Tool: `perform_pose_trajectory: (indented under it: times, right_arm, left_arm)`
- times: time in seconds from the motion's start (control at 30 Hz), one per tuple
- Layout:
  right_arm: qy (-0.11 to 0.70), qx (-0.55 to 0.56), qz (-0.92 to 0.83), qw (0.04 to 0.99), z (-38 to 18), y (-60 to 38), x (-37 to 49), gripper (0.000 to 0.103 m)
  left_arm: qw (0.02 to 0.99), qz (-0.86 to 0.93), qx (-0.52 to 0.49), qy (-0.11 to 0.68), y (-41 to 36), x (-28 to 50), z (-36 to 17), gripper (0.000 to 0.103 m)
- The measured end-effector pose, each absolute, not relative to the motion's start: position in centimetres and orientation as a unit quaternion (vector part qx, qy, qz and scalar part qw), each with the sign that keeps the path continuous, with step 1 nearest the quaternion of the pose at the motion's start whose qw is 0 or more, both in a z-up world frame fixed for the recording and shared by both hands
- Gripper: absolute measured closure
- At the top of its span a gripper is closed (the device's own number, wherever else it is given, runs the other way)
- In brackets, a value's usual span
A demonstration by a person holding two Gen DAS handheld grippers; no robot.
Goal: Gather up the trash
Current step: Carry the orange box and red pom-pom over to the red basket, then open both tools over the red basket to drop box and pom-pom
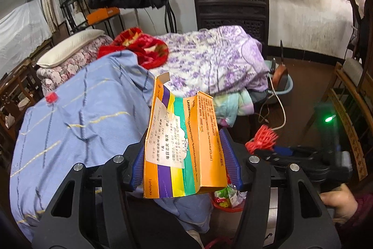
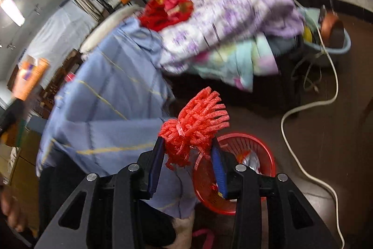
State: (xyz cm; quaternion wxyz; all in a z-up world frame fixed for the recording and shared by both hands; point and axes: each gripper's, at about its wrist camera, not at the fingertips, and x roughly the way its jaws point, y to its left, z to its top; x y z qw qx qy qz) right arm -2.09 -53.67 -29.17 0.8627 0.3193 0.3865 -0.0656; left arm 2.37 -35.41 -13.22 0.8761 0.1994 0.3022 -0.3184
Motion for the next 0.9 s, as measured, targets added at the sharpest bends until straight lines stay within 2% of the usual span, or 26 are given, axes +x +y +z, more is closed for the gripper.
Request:
perform_pose_trajectory:
  times: [0.1, 0.13, 0.27, 0.37, 0.43, 0.6, 0.7, 0.77, 0.9]
  right_arm:
    - [0.436, 0.318, -0.082, 0.838, -33.2, -54.1, -1.1, 0.041]
    - [0.442, 0.326, -0.082, 0.832, -33.6, -54.3, -1.2, 0.04]
    - [0.421, 0.355, -0.078, 0.831, -33.3, -55.5, -2.5, 0.039]
    - [0.38, 0.358, -0.088, 0.849, -30.8, -57.0, -3.7, 0.038]
    - [0.351, 0.363, -0.1, 0.857, -29.2, -58.0, -4.8, 0.032]
    - [0.313, 0.379, -0.122, 0.862, -27.8, -60.0, -6.7, 0.031]
    - [0.312, 0.385, -0.126, 0.859, -28.0, -60.8, -7.1, 0.031]
    - [0.315, 0.392, -0.125, 0.855, -28.2, -61.2, -7.3, 0.031]
    - [0.316, 0.397, -0.12, 0.853, -28.6, -61.2, -7.6, 0.031]
  left_arm:
    - [0.867, -0.325, 0.206, 0.316, -36.3, 2.4, -14.2, 0.046]
    - [0.865, -0.327, 0.21, 0.317, -36.5, 2.4, -14.5, 0.046]
    - [0.857, -0.336, 0.222, 0.321, -37.5, 2.2, -15.4, 0.046]
    - [0.85, -0.345, 0.227, 0.327, -38.3, 2.0, -16.1, 0.046]
    - [0.843, -0.355, 0.231, 0.333, -39.0, 1.9, -16.6, 0.046]
    - [0.819, -0.383, 0.242, 0.353, -41.0, 1.7, -18.4, 0.044]
    - [0.802, -0.394, 0.249, 0.374, -42.3, 1.8, -19.7, 0.037]
    - [0.801, -0.39, 0.252, 0.377, -42.8, 1.7, -20.1, 0.024]
    - [0.81, -0.38, 0.254, 0.367, -42.7, 1.9, -19.9, 0.019]
